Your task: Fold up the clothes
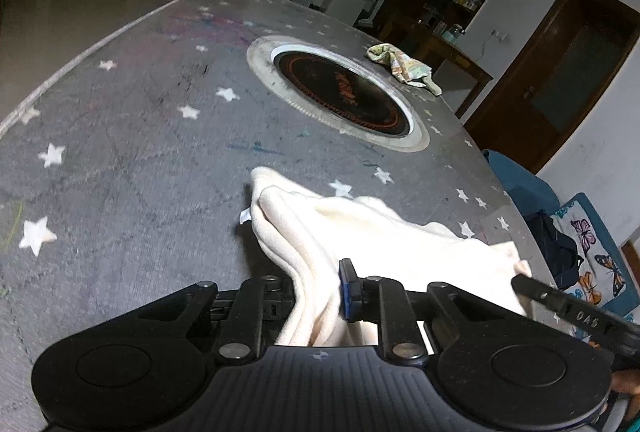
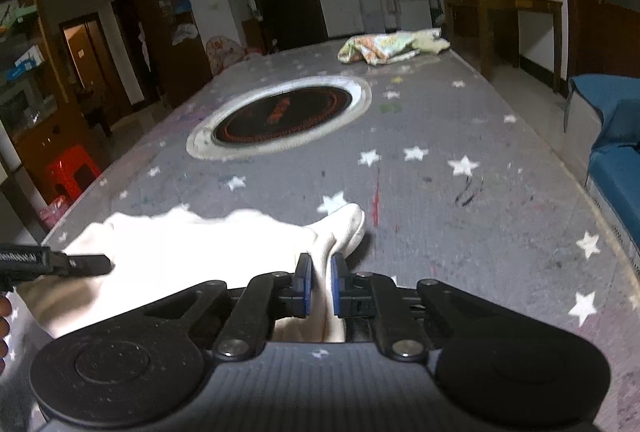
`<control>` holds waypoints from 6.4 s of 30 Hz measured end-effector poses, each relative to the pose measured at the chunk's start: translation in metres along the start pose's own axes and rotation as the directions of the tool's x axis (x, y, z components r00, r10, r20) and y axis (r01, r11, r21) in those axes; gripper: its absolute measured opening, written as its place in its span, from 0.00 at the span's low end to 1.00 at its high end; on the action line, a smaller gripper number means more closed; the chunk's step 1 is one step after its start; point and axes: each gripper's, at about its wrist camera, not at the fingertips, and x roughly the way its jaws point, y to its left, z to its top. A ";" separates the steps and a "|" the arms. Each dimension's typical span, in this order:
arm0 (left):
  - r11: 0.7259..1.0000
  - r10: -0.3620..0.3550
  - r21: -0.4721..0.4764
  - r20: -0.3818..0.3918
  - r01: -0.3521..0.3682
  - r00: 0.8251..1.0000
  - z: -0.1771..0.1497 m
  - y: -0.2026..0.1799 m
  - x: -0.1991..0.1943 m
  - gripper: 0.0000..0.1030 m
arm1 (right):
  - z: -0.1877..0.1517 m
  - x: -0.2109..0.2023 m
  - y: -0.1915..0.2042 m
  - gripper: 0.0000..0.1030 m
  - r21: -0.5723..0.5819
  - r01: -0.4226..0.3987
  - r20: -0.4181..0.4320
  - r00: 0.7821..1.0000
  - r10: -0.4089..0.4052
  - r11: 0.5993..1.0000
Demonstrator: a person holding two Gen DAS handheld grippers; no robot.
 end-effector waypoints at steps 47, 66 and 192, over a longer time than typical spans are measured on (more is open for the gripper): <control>0.961 0.009 0.277 -0.055 0.007 0.998 0.039 -0.111 0.113 0.34 | 0.051 0.027 -0.092 0.08 -0.033 0.268 0.046 0.963 -0.266 0.963; 0.964 0.035 0.261 0.056 -0.049 0.998 0.058 -0.107 0.097 0.32 | 0.065 0.055 -0.076 0.09 -0.026 0.172 0.024 0.985 -0.172 0.985; 0.897 0.183 0.392 0.093 -0.204 0.979 -0.055 -0.085 0.041 1.00 | -0.015 0.018 -0.023 1.00 -0.108 0.145 0.020 0.989 -0.144 0.984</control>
